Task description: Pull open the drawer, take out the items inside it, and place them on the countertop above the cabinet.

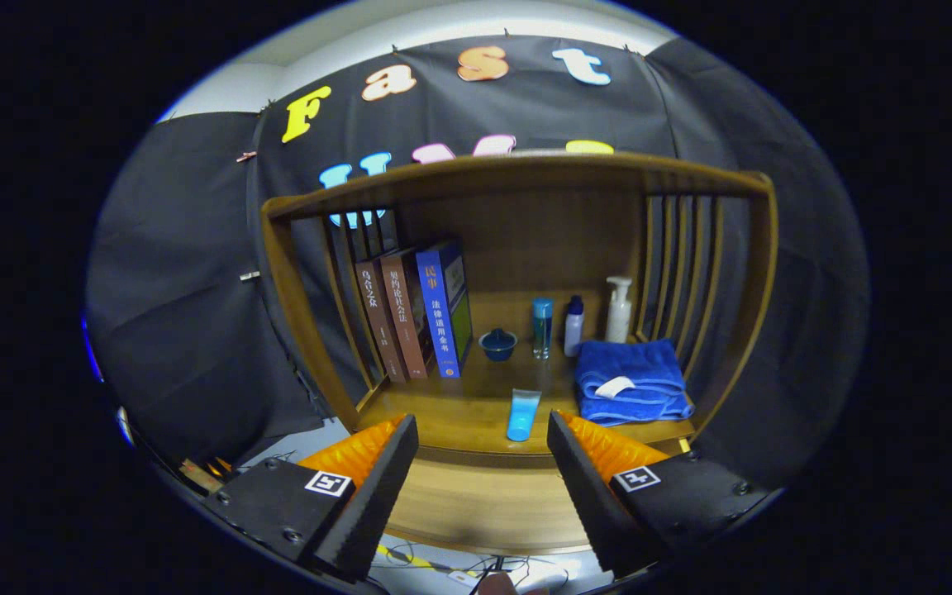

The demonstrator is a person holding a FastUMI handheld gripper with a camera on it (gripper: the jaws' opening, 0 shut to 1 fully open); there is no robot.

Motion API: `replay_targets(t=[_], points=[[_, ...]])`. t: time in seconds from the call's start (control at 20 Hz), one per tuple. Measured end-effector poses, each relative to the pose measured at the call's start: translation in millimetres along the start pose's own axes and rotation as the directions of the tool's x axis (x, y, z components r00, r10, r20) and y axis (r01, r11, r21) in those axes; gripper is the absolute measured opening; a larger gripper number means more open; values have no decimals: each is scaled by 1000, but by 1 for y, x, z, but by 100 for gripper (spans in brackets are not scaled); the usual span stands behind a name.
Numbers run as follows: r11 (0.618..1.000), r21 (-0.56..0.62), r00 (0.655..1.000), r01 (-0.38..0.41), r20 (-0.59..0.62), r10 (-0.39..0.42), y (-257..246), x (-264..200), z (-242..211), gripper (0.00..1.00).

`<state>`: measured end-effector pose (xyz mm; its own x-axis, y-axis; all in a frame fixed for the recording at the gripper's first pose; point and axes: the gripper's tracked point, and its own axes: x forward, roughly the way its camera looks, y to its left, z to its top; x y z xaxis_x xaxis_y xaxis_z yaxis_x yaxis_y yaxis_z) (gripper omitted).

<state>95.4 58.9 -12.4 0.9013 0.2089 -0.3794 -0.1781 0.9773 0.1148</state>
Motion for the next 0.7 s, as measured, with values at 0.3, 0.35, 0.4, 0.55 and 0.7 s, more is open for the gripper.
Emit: replay_targets(t=[0.3,0.35,0.4,0.55,0.7], points=[[998,52,994,-19,107,13,35,-55,-43,99],[998,59,992,-17,127,9,34,-62,-50,99],[998,60,988,-4,151,-5,30,-68,-58,99],[999,0,971,43,235,-42,28,-83,-81,99],[995,-37,961,93,263,-80,23,-90,-120,99]])
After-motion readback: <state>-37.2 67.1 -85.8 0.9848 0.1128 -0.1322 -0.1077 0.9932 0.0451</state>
